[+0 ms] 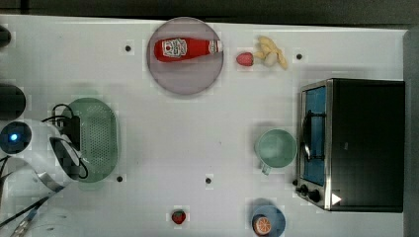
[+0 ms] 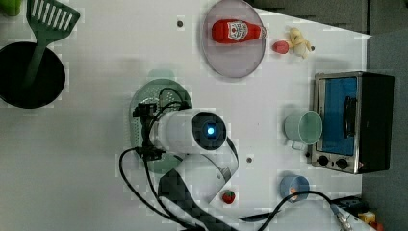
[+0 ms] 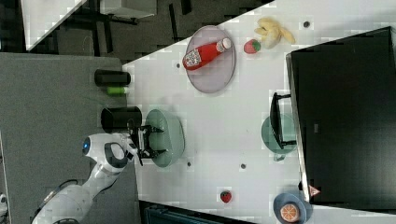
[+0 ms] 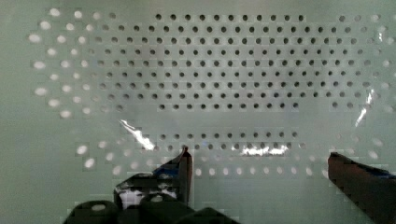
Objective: Drag strainer right to left.
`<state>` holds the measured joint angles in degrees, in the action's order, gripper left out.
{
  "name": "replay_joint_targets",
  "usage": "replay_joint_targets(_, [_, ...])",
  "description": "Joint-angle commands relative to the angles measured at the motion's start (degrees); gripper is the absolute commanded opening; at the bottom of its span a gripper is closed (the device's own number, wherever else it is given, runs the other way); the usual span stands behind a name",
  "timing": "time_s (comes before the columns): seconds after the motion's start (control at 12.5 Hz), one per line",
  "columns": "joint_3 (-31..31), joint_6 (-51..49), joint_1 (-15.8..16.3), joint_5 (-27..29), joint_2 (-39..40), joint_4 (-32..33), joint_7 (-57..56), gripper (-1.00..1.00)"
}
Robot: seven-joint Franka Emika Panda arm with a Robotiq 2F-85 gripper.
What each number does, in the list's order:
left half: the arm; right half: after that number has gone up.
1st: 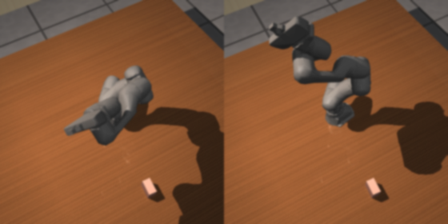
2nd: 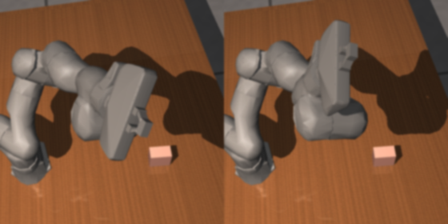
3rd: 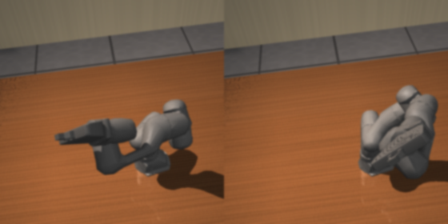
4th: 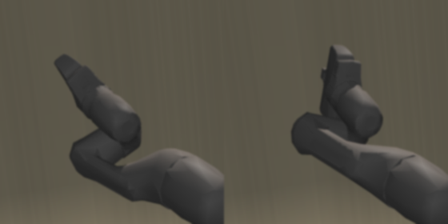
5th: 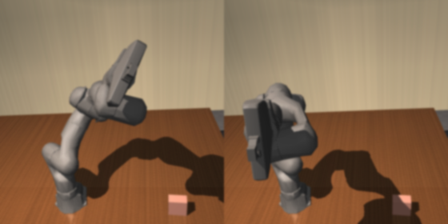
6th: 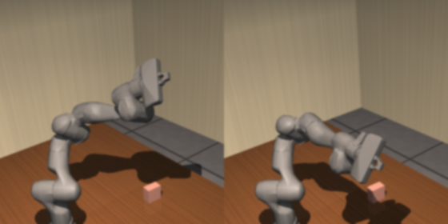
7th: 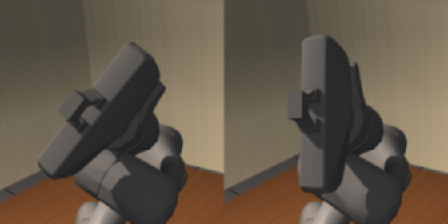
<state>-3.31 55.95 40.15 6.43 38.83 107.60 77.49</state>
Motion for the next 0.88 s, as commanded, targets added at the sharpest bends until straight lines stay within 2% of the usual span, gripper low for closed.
replay_joint_targets(0.08, [3.2, -8.15, -0.94, -0.53, -5.27, 0.62, -5.2, 1.0])
replay_joint_targets(0.48, [11.73, -27.2, -1.6, -0.53, -21.3, 0.79, -25.19, 1.0])
replay_joint_targets(0.88, [24.99, -36.34, -4.03, -0.85, -37.26, 0.46, -43.56, 1.0])
